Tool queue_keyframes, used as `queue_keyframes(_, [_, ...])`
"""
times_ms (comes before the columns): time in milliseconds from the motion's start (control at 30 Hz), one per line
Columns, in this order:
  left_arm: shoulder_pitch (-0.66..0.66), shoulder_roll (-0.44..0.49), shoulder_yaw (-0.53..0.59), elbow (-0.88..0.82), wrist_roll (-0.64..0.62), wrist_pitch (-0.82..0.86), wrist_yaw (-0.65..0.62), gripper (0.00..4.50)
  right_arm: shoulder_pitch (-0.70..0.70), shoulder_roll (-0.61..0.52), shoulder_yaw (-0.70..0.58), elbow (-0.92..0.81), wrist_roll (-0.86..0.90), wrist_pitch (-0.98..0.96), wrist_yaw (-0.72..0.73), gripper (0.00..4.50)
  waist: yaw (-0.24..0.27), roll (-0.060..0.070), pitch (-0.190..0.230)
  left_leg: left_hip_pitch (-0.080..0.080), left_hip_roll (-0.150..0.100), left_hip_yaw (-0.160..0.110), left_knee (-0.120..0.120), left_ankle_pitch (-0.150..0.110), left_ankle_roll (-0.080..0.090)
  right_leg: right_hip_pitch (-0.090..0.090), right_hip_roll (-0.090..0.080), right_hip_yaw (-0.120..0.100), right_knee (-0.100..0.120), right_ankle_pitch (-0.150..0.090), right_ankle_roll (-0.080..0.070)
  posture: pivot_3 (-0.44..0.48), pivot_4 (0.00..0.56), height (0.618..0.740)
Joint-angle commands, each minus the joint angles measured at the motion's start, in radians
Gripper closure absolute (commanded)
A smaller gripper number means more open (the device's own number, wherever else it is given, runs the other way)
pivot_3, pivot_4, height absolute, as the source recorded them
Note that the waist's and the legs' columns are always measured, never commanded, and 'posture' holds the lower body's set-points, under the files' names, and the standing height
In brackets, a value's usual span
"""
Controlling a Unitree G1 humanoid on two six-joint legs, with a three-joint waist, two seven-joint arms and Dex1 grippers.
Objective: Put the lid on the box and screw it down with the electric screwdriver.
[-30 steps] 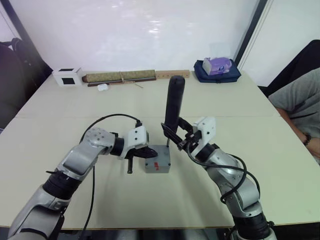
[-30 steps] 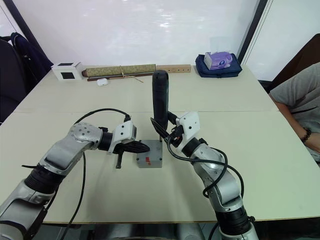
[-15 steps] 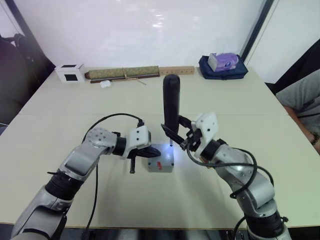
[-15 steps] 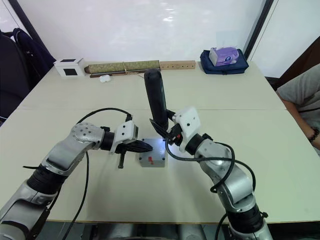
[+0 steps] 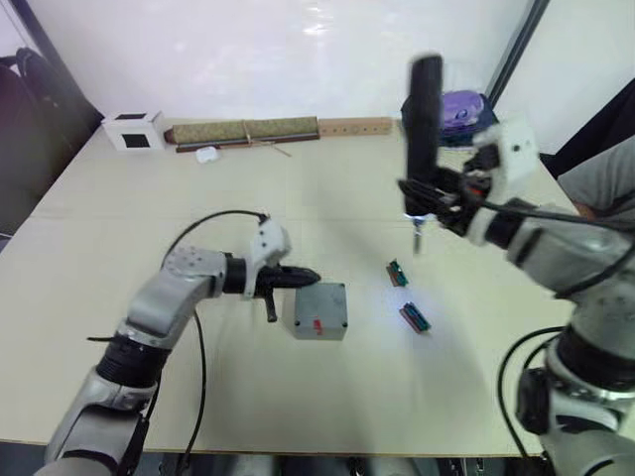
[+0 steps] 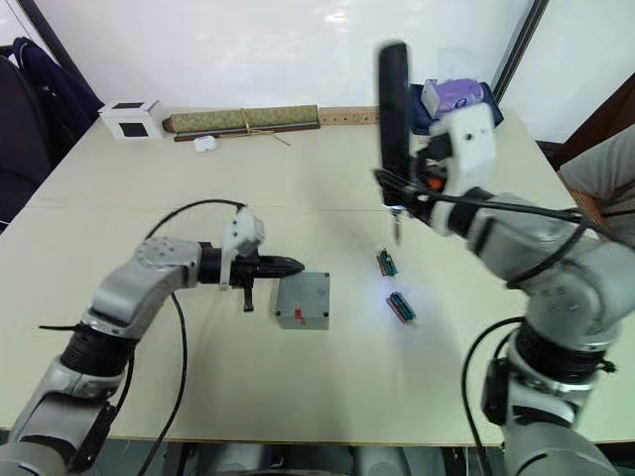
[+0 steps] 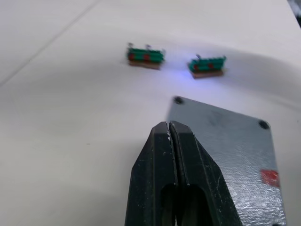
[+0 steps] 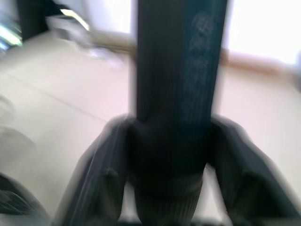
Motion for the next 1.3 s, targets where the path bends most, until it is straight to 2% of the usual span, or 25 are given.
queue_keyframes(33, [-0.052, 0.073, -0.012, -0.078, -0.052, 0.01, -0.118, 4.5, 0.133, -0.211, -0.046, 0.078, 0.074, 0.071, 0.079, 2.73, -0.001, 0.003, 0.0, -0.002, -0.001, 0.0, 0.0, 0.0, 0.0, -0.001, 0.0, 0.0, -0.001, 0.0, 0.0, 0.0, 0.15, 0.74])
queue_keyframes(100, [-0.045, 0.112, -0.05, -0.136, -0.057, 0.002, -0.17, 4.5, 0.252, -0.309, -0.05, 0.175, 0.163, 0.071, 0.09, 2.73, -0.008, 0.004, 0.0, -0.004, -0.002, 0.002, -0.004, -0.001, 0.001, -0.003, -0.001, 0.001, -0.003, -0.001, 0.002, 0.0, 0.15, 0.74])
queue_keyframes(200, [-0.036, 0.115, -0.062, -0.168, -0.078, 0.009, -0.184, 4.5, 0.326, -0.372, -0.049, 0.242, 0.245, 0.071, 0.1, 2.73, -0.016, 0.005, 0.002, -0.007, -0.001, 0.007, -0.004, -0.001, 0.002, -0.006, 0.0, 0.004, -0.004, -0.002, 0.002, 0.0, 0.15, 0.74])
queue_keyframes(333, [-0.02, 0.103, -0.084, -0.162, -0.065, 0.003, -0.167, 4.5, 0.371, -0.42, 0.021, 0.225, 0.184, 0.071, 0.104, 2.73, -0.016, 0.008, 0.006, -0.006, -0.001, 0.01, 0.0, -0.001, 0.002, -0.011, 0.002, 0.009, 0.001, 0.0, 0.005, 0.0, 0.15, 0.74])
queue_keyframes(500, [0.006, 0.094, -0.092, -0.158, -0.051, -0.013, -0.145, 4.5, 0.351, -0.402, 0.069, 0.329, 0.169, 0.071, 0.118, 2.73, -0.012, 0.007, 0.006, -0.005, 0.004, 0.01, 0.009, -0.001, 0.001, -0.007, 0.012, 0.011, 0.002, 0.003, 0.005, 0.0, 0.15, 0.74])
queue_keyframes(667, [0.029, 0.097, -0.095, -0.152, -0.032, -0.026, -0.118, 4.5, 0.365, -0.408, 0.121, 0.375, 0.084, 0.031, 0.152, 2.73, -0.009, 0.007, 0.006, -0.006, 0.004, 0.012, 0.01, -0.001, 0.001, -0.007, 0.012, 0.013, 0.002, 0.003, 0.005, 0.0, 0.15, 0.74])
queue_keyframes(767, [0.043, 0.107, -0.116, -0.13, 0.023, -0.075, -0.105, 4.5, 0.364, -0.414, 0.165, 0.385, 0.016, -0.004, 0.156, 2.73, -0.009, 0.007, 0.006, -0.006, 0.004, 0.012, 0.011, -0.001, 0.001, -0.008, 0.012, 0.013, 0.002, 0.004, 0.006, 0.0, 0.15, 0.74])
queue_keyframes(833, [0.046, 0.105, -0.115, -0.128, 0.023, -0.077, -0.104, 4.5, 0.361, -0.41, 0.174, 0.376, 0.003, -0.008, 0.174, 1.73, -0.009, 0.007, 0.006, -0.006, 0.004, 0.012, 0.012, -0.001, 0.001, -0.007, 0.012, 0.013, 0.002, 0.004, 0.006, 0.0, 0.15, 0.74])
queue_keyframes(867, [0.046, 0.104, -0.114, -0.127, 0.024, -0.077, -0.104, 4.5, 0.36, -0.406, 0.176, 0.371, -0.001, -0.006, 0.181, 1.54, -0.008, 0.007, 0.006, -0.006, 0.004, 0.012, 0.012, -0.001, 0.001, -0.007, 0.012, 0.013, 0.002, 0.004, 0.006, 0.0, 0.15, 0.74])
queue_keyframes(900, [0.045, 0.104, -0.113, -0.127, 0.024, -0.077, -0.105, 4.5, 0.361, -0.406, 0.18, 0.367, -0.007, -0.008, 0.187, 1.08, -0.008, 0.007, 0.006, -0.006, 0.004, 0.012, 0.013, -0.001, 0.001, -0.007, 0.012, 0.013, 0.002, 0.005, 0.007, 0.0, 0.15, 0.74])
queue_keyframes(1000, [0.043, 0.11, -0.117, -0.121, 0.039, -0.092, -0.106, 4.5, 0.368, -0.405, 0.189, 0.36, -0.032, -0.013, 0.201, 0.07, -0.007, 0.007, 0.006, -0.006, 0.004, 0.012, 0.014, -0.001, 0.001, -0.007, 0.012, 0.013, 0.002, 0.005, 0.007, 0.0, 0.15, 0.74])
queue_keyframes(1100, [0.034, 0.13, -0.137, -0.11, 0.078, -0.132, -0.125, 4.5, 0.366, -0.407, 0.201, 0.346, -0.055, -0.029, 0.219, 0.01, -0.007, 0.006, 0.005, -0.006, 0.004, 0.012, 0.014, -0.001, 0.001, -0.006, 0.012, 0.013, 0.002, 0.005, 0.007, 0.0, 0.15, 0.74])
queue_keyframes(1300, [0.012, 0.132, -0.116, -0.088, 0.064, -0.137, -0.142, 4.5, 0.311, -0.427, 0.181, 0.322, -0.085, -0.044, 0.257, 0.01, -0.007, 0.006, 0.005, -0.006, 0.004, 0.012, 0.014, -0.001, 0.001, -0.006, 0.012, 0.014, 0.002, 0.006, 0.007, 0.0, 0.15, 0.74])
